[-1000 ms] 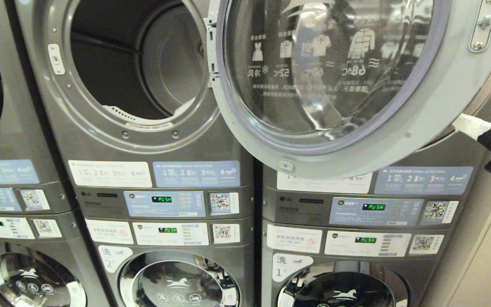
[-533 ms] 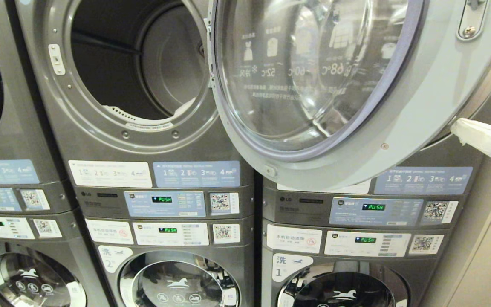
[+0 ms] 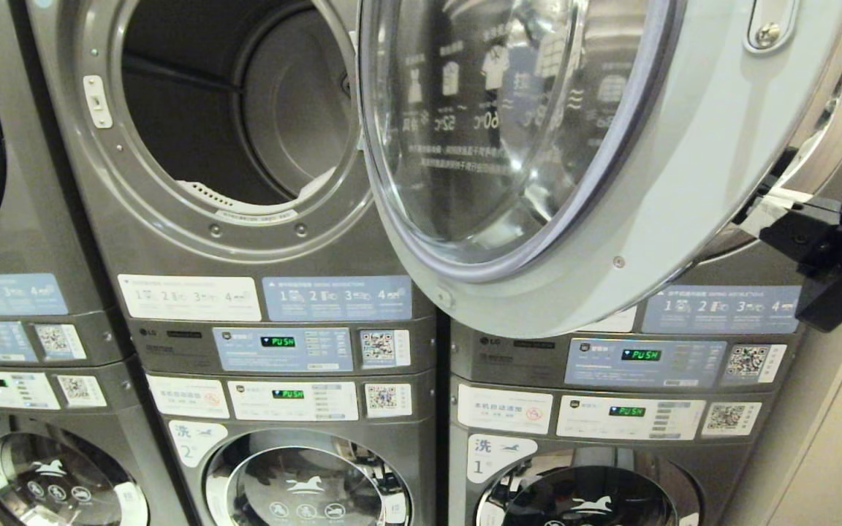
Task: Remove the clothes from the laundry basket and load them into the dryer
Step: Close the dryer
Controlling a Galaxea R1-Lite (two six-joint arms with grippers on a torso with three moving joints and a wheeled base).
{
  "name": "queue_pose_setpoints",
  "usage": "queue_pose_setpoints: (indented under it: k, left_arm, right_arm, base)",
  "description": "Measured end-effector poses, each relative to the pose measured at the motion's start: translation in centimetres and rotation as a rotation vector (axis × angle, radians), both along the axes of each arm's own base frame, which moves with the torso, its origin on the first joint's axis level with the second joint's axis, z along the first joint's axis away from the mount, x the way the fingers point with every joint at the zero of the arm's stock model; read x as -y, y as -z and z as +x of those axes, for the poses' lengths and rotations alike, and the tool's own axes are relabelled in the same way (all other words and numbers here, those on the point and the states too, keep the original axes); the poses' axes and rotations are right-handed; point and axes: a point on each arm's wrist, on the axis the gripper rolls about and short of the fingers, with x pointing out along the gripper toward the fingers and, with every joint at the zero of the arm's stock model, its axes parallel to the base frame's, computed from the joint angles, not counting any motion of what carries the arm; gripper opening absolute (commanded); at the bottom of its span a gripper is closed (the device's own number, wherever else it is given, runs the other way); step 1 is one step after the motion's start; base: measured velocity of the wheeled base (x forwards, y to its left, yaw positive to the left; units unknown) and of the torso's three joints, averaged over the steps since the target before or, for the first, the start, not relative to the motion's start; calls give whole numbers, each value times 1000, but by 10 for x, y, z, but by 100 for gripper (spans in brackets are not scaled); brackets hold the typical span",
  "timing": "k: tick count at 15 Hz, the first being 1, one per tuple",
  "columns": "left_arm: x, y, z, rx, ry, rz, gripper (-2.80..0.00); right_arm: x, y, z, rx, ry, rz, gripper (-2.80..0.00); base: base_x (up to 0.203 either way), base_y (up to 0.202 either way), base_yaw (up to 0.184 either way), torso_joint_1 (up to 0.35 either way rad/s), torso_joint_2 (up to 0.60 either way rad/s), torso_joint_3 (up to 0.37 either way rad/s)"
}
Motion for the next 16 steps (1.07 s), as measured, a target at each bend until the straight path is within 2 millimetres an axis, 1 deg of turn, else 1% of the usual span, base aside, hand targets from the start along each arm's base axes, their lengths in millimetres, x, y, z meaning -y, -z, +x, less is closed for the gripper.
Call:
queue_pose_setpoints:
  k: [2,4,6,8,12,14,16]
  left_arm:
    - [0,0,0,0,0,0,-280]
    - [0,0,0,0,0,0,-280]
    - [0,0,0,0,0,0,-280]
    - [0,0,0,0,0,0,-280]
    - [0,0,0,0,0,0,-280]
    - [0,0,0,0,0,0,-280]
    - [0,0,0,0,0,0,-280]
  right_arm:
    - [-12,-2,5,-3,-44,-1,-280]
    - [-29,-6,6,0,-102,6,-280]
    - [-53,-16,7,14,-158,28,-280]
    - [-81,-26,12,24,-196,53,-280]
    - [-147,-31,18,14,-308,72,-280]
    - [-185,-29,17,6,-361,81,-280]
    - [-228,-26,13,4,-409,98,-280]
  base:
    - [0,0,0,0,0,0]
    - [0,0,0,0,0,0]
    - [0,0,0,0,0,0]
    - [0,0,0,0,0,0]
    - [0,0,0,0,0,0]
    - [0,0,0,0,0,0]
    - [0,0,0,0,0,0]
